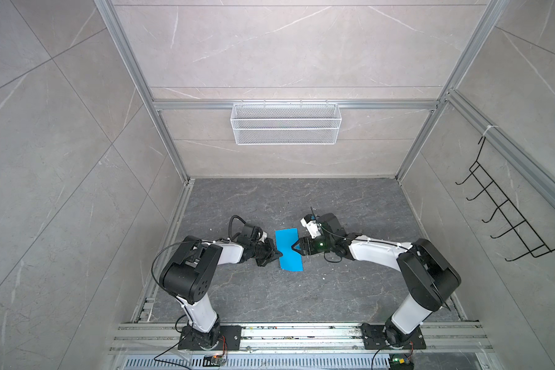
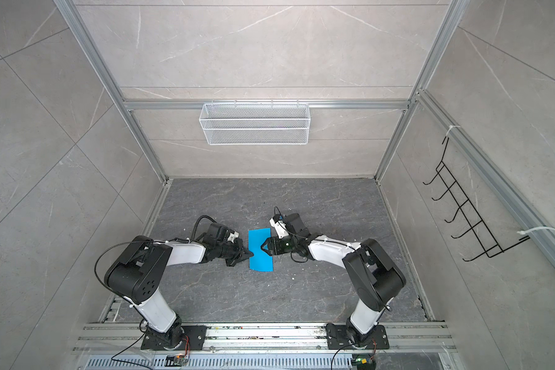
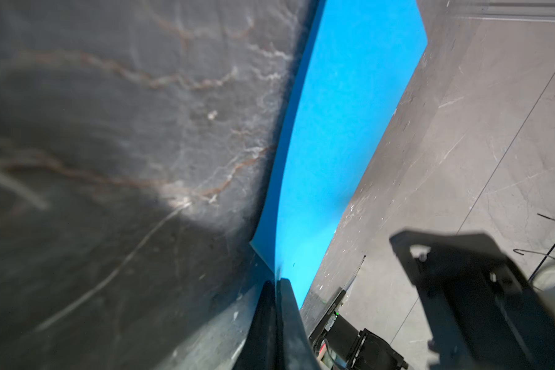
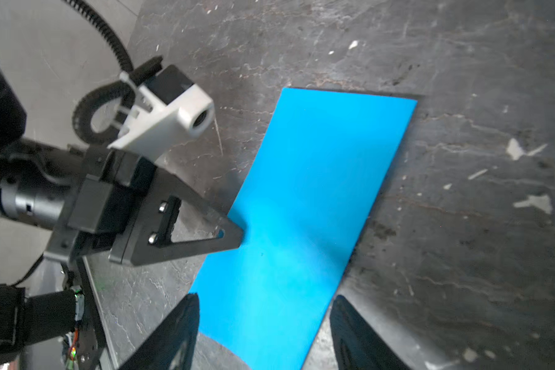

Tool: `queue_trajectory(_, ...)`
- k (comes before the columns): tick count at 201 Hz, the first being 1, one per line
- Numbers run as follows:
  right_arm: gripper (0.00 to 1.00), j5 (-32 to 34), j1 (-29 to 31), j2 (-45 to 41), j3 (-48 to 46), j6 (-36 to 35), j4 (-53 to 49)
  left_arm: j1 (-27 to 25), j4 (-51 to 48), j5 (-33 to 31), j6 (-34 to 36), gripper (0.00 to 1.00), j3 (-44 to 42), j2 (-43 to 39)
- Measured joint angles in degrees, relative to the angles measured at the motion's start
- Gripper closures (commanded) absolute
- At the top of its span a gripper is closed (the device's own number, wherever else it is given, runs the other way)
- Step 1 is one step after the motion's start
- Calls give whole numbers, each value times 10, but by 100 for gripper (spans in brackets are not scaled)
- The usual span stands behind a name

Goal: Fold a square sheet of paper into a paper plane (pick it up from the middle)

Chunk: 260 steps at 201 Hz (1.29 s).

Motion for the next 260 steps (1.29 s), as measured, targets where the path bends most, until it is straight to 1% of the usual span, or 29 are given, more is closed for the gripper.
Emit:
queue_trajectory(51, 32, 113, 109, -38, -56, -88, 27, 0, -30, -1, -28, 100, 19, -5)
queue_trajectory(87, 36, 206, 184, -35, -61, -161, 54, 0, -43, -2, -53, 100, 26, -5)
queue_trajectory(107, 38, 253, 212, -18, -59, -190, 73, 0, -47, -2, -66, 100, 30, -5)
queue_trajectory(130, 42, 298, 224, 9, -59, -209, 89, 0, -51, -2, -76, 100, 33, -5)
queue_trajectory(163, 52, 353, 224, 29, -55, -219, 102, 0, -58, -2, -82, 100, 33, -5)
queue_trajectory(180, 57, 369, 224, 34, -48, -220, 109, 0, -63, -2, -83, 100, 33, -5)
queue_trajectory(190, 62, 375, 224, 34, -47, -219, 116, 0, -65, -2, -83, 100, 33, -5)
queue_trajectory(200, 70, 376, 224, 34, -47, -222, 120, 0, -66, -3, -83, 100, 33, -5)
queue_trajectory(209, 74, 375, 224, 34, -47, -220, 120, 0, -66, -3, -84, 100, 33, -5)
queue_trajectory(241, 86, 364, 224, 34, -47, -236, 120, 0, -67, -5, -87, 98, 33, -5)
queue_trajectory(260, 93, 360, 224, 34, -47, -242, 120, 0, -68, -6, -88, 93, 33, -5)
